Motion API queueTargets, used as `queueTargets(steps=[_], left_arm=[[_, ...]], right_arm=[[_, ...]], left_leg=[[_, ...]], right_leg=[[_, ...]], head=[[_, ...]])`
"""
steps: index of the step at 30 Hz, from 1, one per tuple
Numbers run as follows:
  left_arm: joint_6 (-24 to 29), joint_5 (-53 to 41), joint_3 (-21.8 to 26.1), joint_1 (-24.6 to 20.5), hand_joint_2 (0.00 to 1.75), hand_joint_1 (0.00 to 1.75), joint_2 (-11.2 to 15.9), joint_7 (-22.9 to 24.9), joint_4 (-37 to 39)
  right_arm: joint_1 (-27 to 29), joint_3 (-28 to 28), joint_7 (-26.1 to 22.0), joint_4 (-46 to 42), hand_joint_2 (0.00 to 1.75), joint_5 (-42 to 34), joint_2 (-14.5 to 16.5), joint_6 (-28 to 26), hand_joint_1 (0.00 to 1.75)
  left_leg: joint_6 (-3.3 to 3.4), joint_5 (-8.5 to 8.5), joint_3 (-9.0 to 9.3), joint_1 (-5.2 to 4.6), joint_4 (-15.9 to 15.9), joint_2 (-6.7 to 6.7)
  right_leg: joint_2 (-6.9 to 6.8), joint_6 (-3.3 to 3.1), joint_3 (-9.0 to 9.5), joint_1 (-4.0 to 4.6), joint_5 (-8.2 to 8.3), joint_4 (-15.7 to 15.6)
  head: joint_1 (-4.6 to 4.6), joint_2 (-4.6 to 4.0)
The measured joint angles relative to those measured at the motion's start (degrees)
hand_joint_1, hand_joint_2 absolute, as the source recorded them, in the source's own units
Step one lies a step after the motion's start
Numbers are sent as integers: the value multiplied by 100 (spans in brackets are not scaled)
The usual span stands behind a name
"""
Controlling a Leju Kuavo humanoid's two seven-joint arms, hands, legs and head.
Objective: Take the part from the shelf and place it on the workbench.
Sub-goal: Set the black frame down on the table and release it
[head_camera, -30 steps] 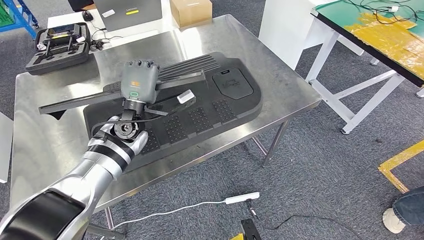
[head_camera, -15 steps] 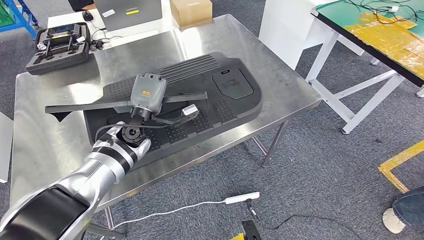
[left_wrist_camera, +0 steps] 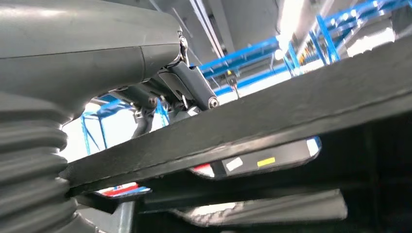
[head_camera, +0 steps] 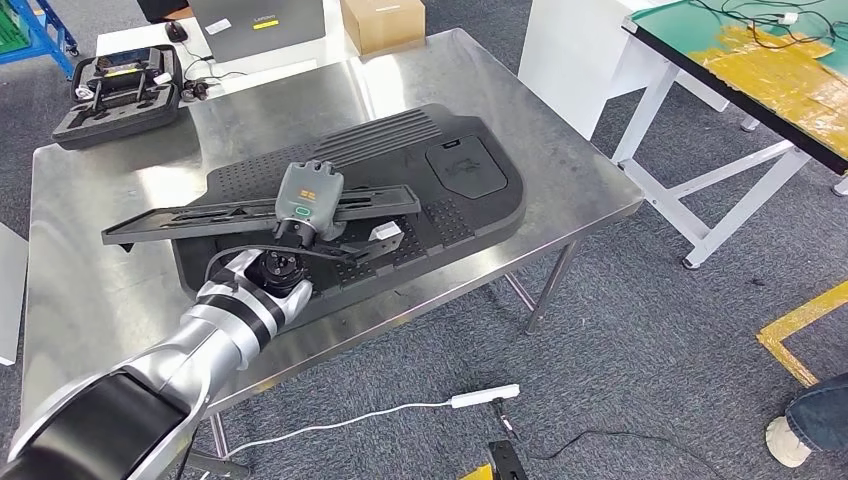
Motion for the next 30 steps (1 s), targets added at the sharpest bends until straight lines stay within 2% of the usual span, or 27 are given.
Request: queueTargets(steps=[9, 16, 22, 30], left_arm=[[-1361, 196, 259, -295, 0, 0, -208, -211, 17], [-1767, 272, 427, -433, 0, 0, -270, -230, 17], [-2726, 536, 663, -596, 0, 0, -304, -396, 17], [-2712, 940, 1035, -647, 0, 0, -471, -617, 15]], right_arm=[[0, 0, -110, 0, 0, -95, -51, 29, 0], [1, -1, -138, 0, 0, -121, -90, 36, 0], [1, -1, -169, 0, 0, -188, -118, 54, 0], [3, -1, -220, 0, 0, -276, -149, 69, 0]], left_leg=[[1, 0, 0, 0, 1, 0], [1, 0, 0, 0, 1, 0], [0, 0, 0, 0, 1, 0], [1, 0, 0, -2, 2, 0]], right_leg=[[0, 1, 0, 0, 1, 0], [0, 1, 0, 0, 1, 0], [0, 1, 0, 0, 1, 0], [0, 1, 0, -2, 1, 0]], head=[[0, 0], [0, 0], [0, 0], [0, 0]])
